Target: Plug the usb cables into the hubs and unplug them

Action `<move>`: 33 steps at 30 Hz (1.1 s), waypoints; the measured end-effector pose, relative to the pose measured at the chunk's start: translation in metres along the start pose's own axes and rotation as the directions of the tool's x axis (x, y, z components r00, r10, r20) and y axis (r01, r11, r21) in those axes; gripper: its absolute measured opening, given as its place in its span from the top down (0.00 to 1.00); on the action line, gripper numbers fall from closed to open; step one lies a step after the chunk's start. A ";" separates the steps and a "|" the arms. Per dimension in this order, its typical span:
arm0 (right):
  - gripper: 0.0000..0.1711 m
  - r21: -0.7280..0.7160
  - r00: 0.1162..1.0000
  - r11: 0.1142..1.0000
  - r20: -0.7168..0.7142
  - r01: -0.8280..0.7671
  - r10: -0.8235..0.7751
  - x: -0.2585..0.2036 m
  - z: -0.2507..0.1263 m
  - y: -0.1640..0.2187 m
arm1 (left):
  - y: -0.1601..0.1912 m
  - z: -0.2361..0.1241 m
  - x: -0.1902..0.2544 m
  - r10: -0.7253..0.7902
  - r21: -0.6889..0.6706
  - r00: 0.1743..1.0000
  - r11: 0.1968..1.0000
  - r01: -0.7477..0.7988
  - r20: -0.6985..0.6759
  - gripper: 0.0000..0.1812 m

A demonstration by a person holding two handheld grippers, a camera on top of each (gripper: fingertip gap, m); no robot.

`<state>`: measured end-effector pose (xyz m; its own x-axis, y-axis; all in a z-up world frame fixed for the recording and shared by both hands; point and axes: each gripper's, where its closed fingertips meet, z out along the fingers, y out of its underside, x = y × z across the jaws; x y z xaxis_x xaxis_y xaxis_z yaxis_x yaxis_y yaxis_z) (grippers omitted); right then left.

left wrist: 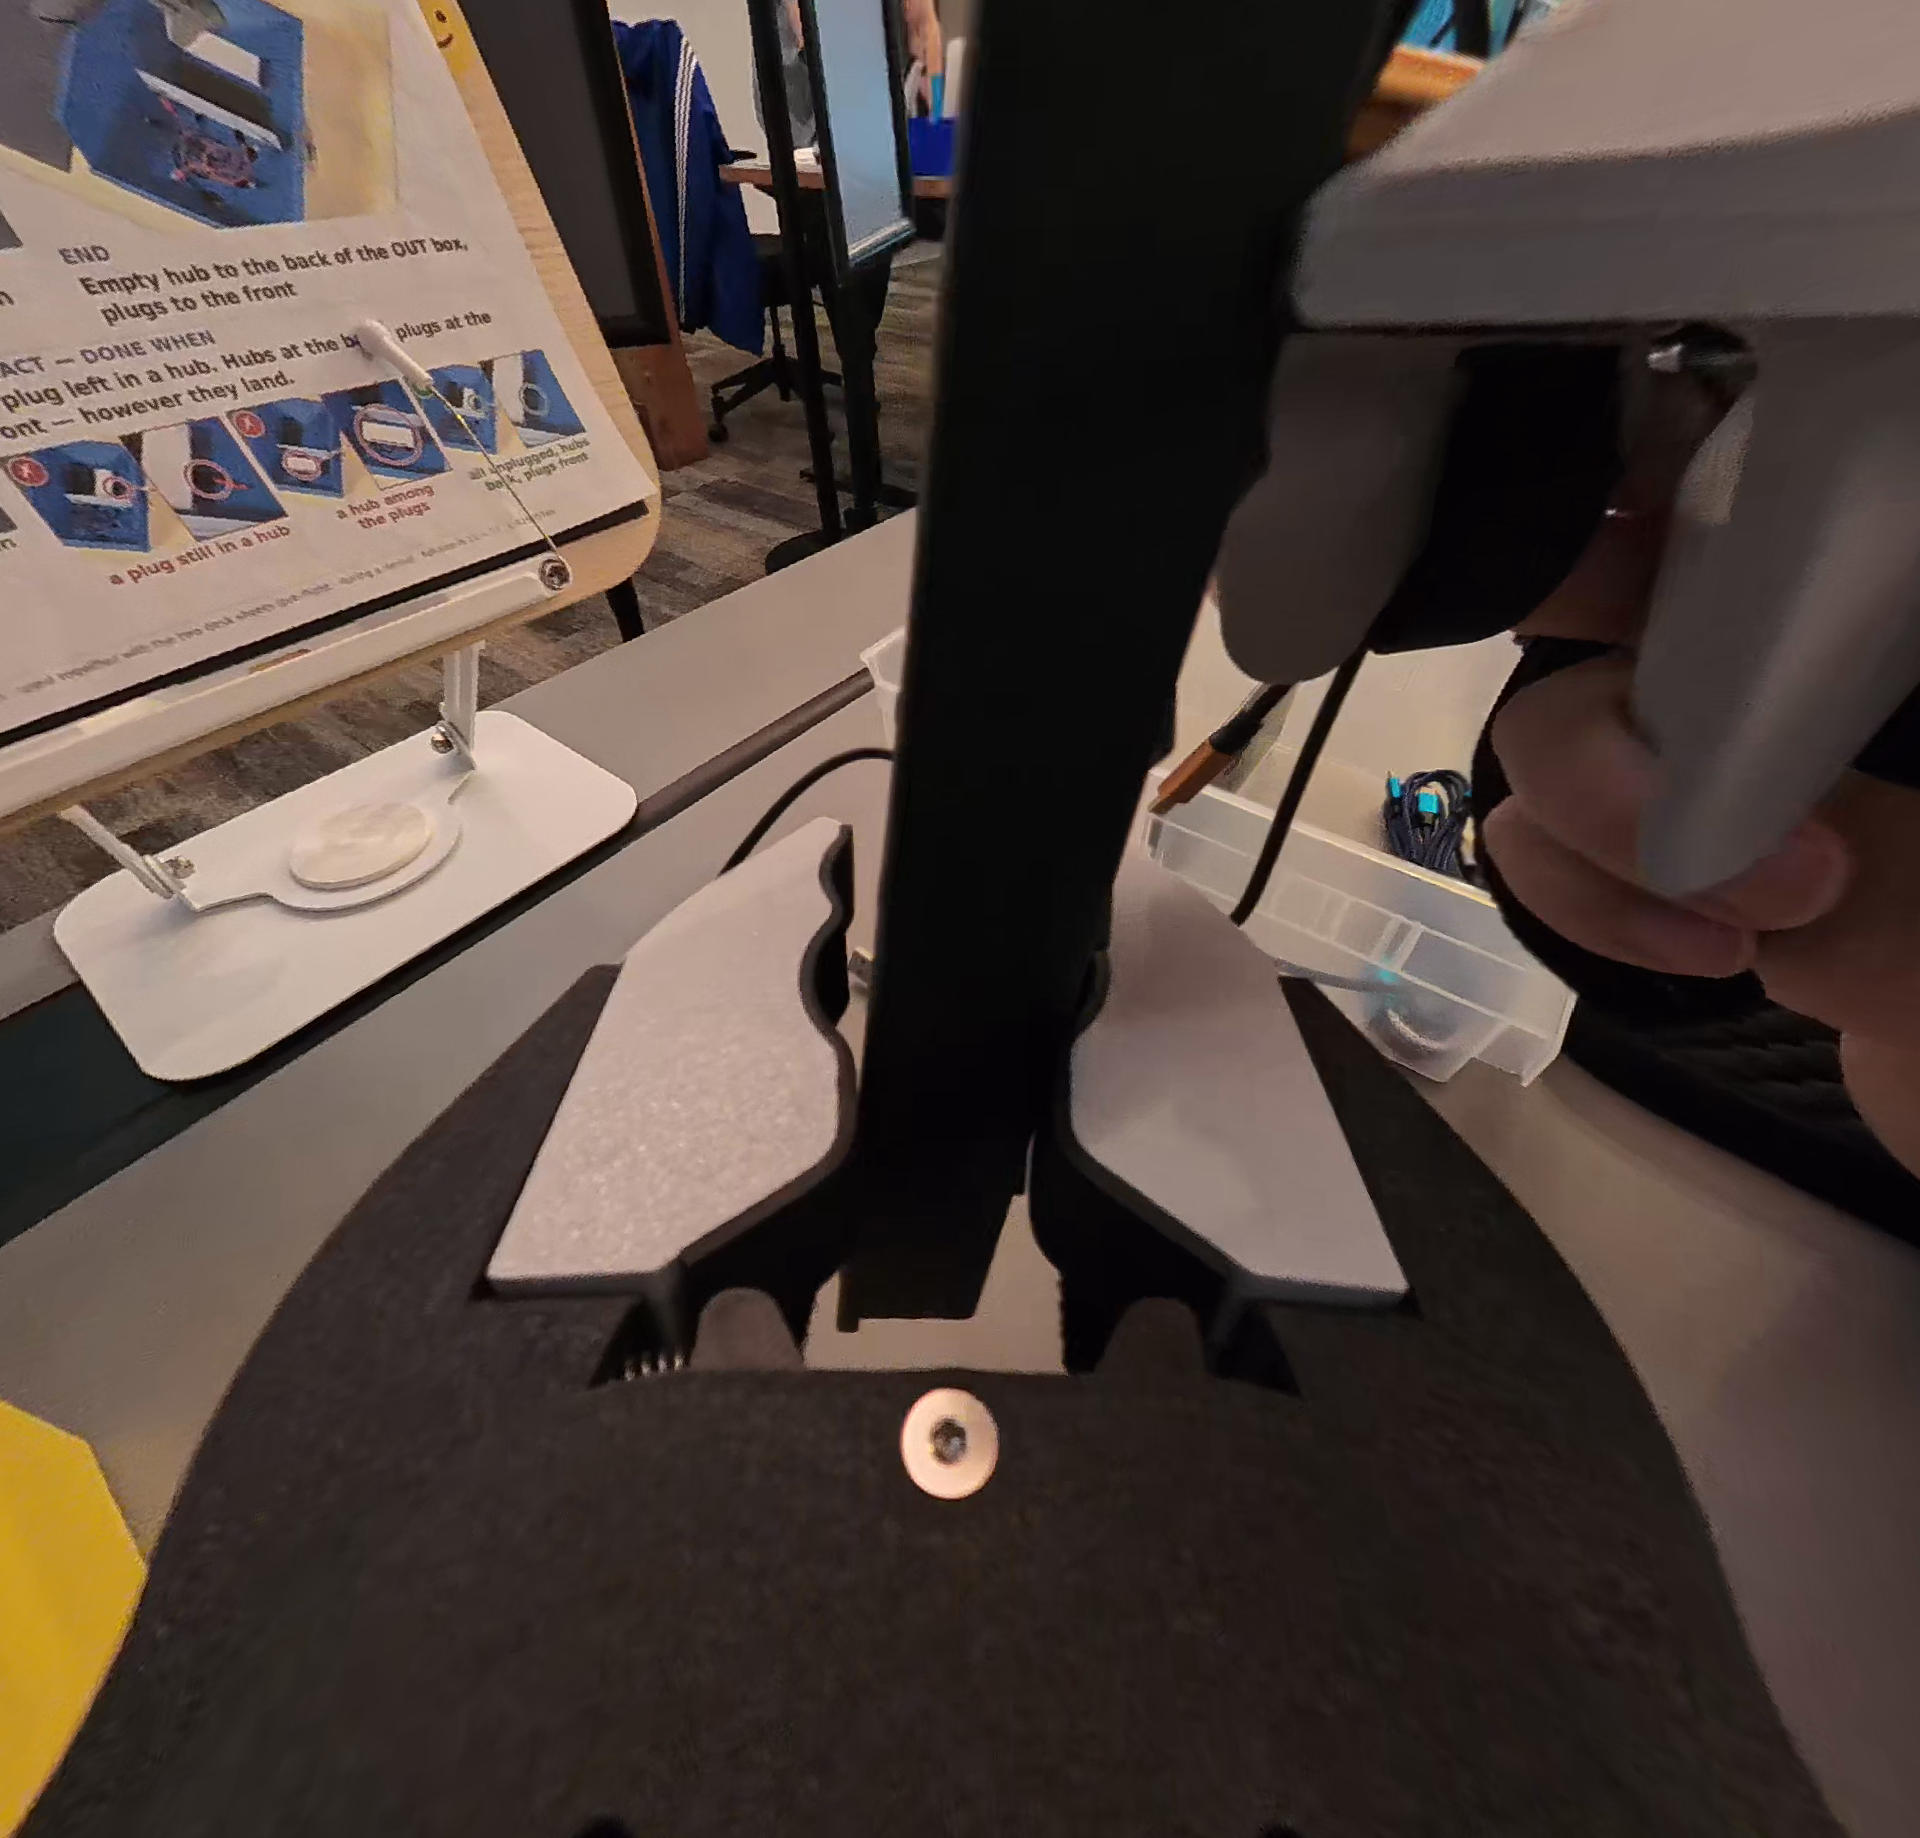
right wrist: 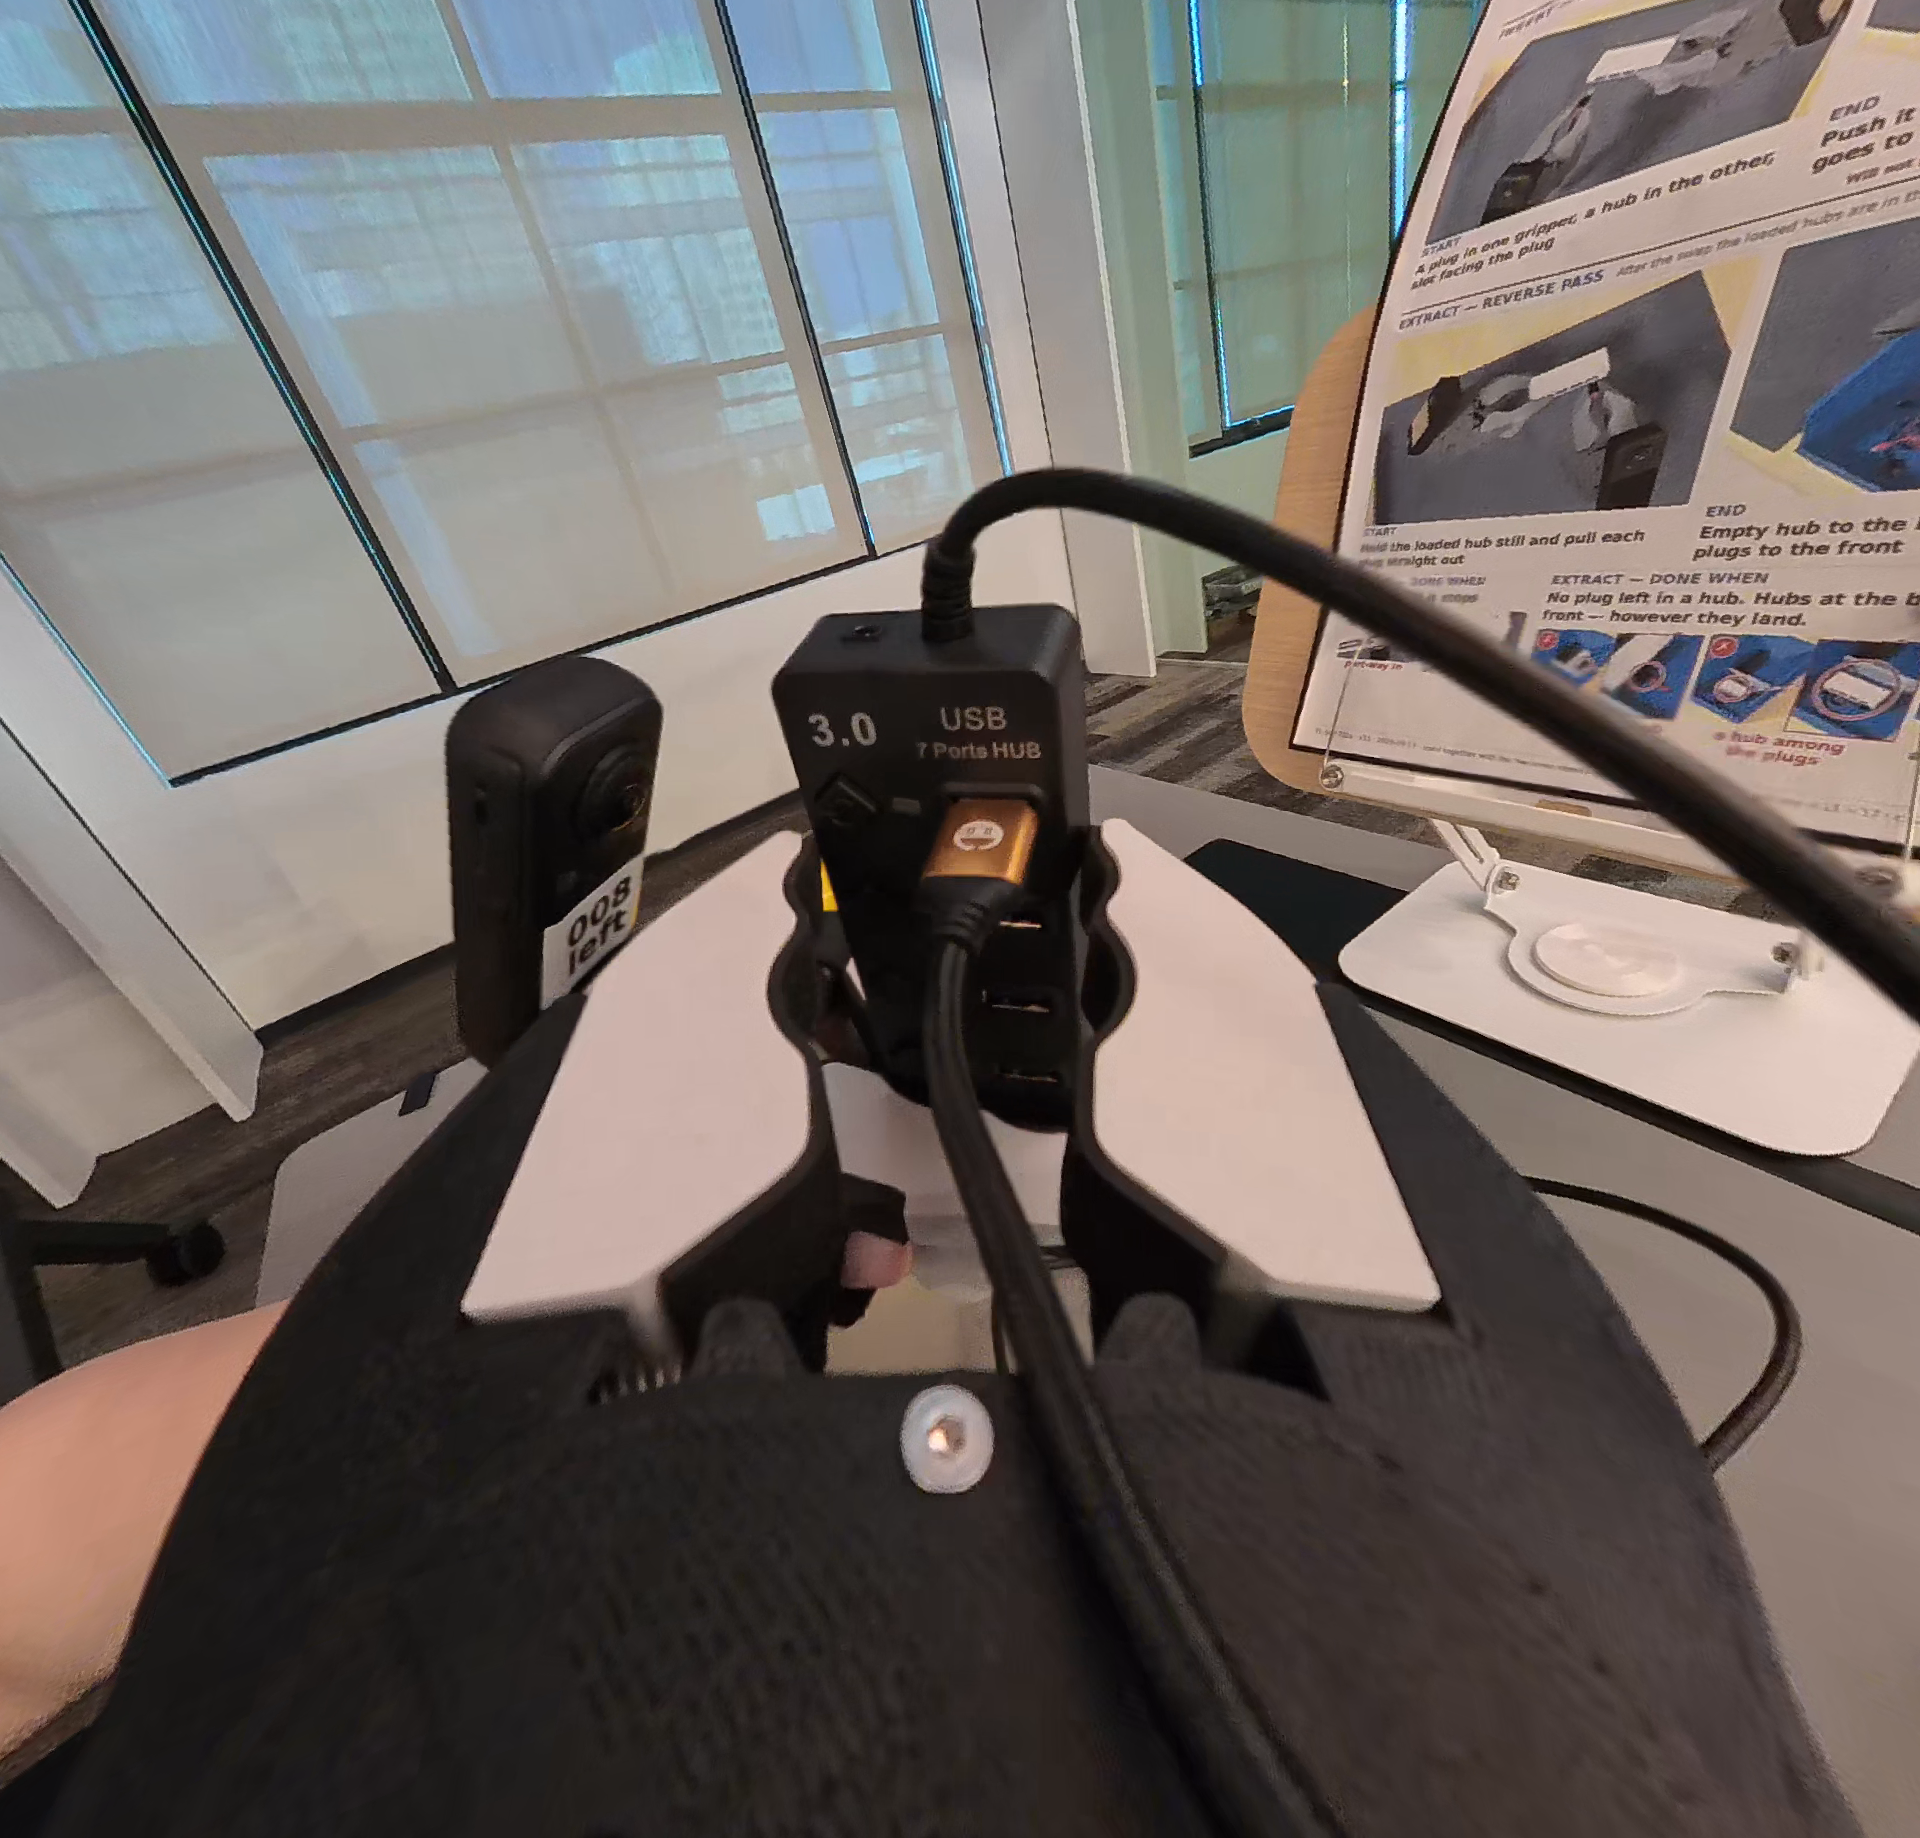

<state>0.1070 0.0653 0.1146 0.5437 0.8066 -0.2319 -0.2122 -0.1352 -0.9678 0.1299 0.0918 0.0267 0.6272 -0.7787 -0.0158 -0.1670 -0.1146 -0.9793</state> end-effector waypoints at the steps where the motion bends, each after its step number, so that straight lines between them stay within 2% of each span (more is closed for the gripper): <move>1: 0.72 0.002 1.000 1.000 0.001 0.001 -0.001 0.000 -0.001 -0.001 | -0.001 0.001 0.000 0.002 0.005 1.000 1.000 -0.002 -0.009 0.80; 6: 0.71 -0.005 1.000 1.000 -0.008 0.004 -0.004 0.004 -0.001 -0.001 | 0.001 0.006 0.002 0.050 -0.021 0.998 0.998 -0.051 -0.046 0.78; 8: 0.71 -0.009 1.000 1.000 -0.015 0.005 -0.005 0.006 0.000 0.000 | 0.003 0.008 0.006 0.064 -0.034 0.994 0.997 -0.067 -0.087 0.83; 11: 0.71 0.004 1.000 1.000 -0.015 0.009 -0.009 0.007 -0.001 -0.002 | 0.001 0.010 0.003 0.096 -0.027 0.993 0.995 -0.098 -0.075 0.83; 17: 0.69 -0.004 0.998 0.998 0.009 0.068 -0.068 0.000 -0.001 -0.007 | -0.007 0.013 0.006 -0.030 0.062 0.986 0.997 0.041 -0.161 0.84; 20: 0.68 -0.052 0.989 0.988 -0.005 0.146 -0.147 -0.003 0.003 0.000 | -0.006 0.014 -0.001 -0.109 0.082 0.975 0.988 0.127 -0.191 0.84; 25: 0.68 -0.118 0.955 0.950 -0.034 0.288 -0.294 -0.011 0.014 0.023 | -0.003 0.009 -0.012 -0.162 0.091 0.969 0.979 0.182 -0.189 0.84; 28: 0.71 -0.074 0.928 0.927 -0.035 0.367 -0.371 -0.026 0.017 0.028 | -0.008 -0.002 -0.023 -0.161 0.118 0.976 0.977 0.180 -0.149 0.84; 31: 0.77 0.023 0.903 0.903 0.008 0.430 -0.430 -0.059 0.012 0.024 | -0.007 -0.010 -0.028 -0.143 0.116 0.984 0.981 0.155 -0.105 0.84; 33: 0.77 0.052 0.864 0.865 0.042 0.500 -0.502 -0.084 0.007 0.022 | -0.005 -0.011 -0.028 -0.114 0.112 0.990 0.986 0.122 -0.081 0.84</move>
<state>0.0512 -0.0017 0.1130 0.5420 0.7889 0.2895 0.0464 0.3158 -0.9477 0.1046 0.1070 0.0343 0.5785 -0.8079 0.1120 -0.0030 -0.1394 -0.9902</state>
